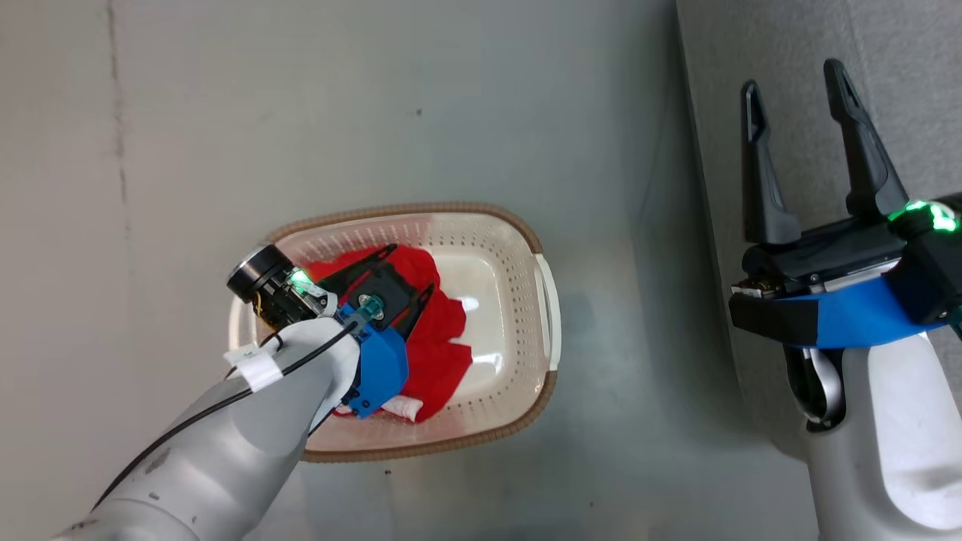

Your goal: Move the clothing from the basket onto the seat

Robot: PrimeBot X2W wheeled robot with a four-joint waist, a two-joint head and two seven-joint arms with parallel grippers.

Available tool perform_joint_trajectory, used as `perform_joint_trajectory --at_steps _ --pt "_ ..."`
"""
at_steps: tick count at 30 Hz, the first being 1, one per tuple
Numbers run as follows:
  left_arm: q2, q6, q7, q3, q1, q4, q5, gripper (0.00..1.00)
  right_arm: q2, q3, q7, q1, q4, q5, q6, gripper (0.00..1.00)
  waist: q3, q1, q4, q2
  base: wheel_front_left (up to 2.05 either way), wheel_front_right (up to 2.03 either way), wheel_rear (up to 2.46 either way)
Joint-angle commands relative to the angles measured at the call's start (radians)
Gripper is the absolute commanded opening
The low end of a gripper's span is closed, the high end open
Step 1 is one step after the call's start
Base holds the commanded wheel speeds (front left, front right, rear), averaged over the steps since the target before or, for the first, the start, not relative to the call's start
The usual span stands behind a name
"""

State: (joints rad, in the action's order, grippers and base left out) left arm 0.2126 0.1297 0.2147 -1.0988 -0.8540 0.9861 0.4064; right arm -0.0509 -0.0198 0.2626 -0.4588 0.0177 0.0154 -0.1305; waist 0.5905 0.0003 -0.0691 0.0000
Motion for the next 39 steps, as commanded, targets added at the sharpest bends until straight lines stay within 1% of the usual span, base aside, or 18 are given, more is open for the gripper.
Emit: perform_joint_trajectory --at_steps 1,4,10,18,26,27,29,33,39 --pt "0.002 0.001 -0.007 -0.014 -0.025 0.008 0.001 1.0 0.001 -0.003 0.004 -0.022 -0.006 -0.003 0.0 1.0 0.069 -0.0003 -0.025 0.0 0.0 0.0 0.0" --pt "0.002 0.001 -0.031 -0.111 -0.066 0.065 0.018 1.0 0.001 -0.012 0.004 -0.048 -0.016 0.006 0.0 1.0 0.123 -0.0003 -0.041 0.0 0.0 0.0 0.0" --pt "0.002 0.0 -0.062 -0.16 -0.108 0.136 0.048 1.0 0.001 -0.018 0.003 -0.076 -0.035 0.015 0.0 1.0 0.2 -0.0003 -0.067 0.0 0.0 0.0 0.0" --pt "0.004 0.0 -0.111 -0.18 -0.15 0.197 0.0 1.0 0.001 -0.015 0.003 -0.097 -0.06 0.019 -0.001 1.0 0.276 -0.0003 -0.084 0.0 0.0 0.0 0.0" --pt "0.011 0.0 -0.178 -0.184 -0.204 0.259 -0.159 1.0 0.001 -0.017 0.004 -0.109 -0.093 0.013 -0.001 1.0 0.353 -0.0003 -0.087 0.0 0.0 0.0 0.0" --pt "0.012 0.0 -0.178 -0.184 -0.213 0.263 -0.166 1.0 0.001 -0.017 0.004 -0.109 -0.097 0.008 -0.001 1.0 0.363 -0.0003 -0.088 0.0 0.0 0.0 0.0" --pt "0.017 -0.004 -0.17 -0.184 -0.238 0.272 -0.211 1.0 0.001 -0.015 0.004 -0.112 -0.106 0.0 -0.001 1.0 0.383 -0.0003 -0.089 0.0 0.0 0.0 0.0" --pt "0.027 -0.008 -0.179 -0.184 -0.261 0.286 -0.232 1.0 0.001 -0.011 0.004 -0.111 -0.132 -0.007 0.0 1.0 0.423 -0.0003 -0.094 0.0 0.0 0.0 0.0" --pt "0.039 -0.007 -0.19 -0.179 -0.281 0.296 -0.223 1.0 0.001 -0.017 0.004 -0.11 -0.172 -0.007 -0.001 1.0 0.472 -0.0003 -0.109 0.0 0.0 0.0 0.0"
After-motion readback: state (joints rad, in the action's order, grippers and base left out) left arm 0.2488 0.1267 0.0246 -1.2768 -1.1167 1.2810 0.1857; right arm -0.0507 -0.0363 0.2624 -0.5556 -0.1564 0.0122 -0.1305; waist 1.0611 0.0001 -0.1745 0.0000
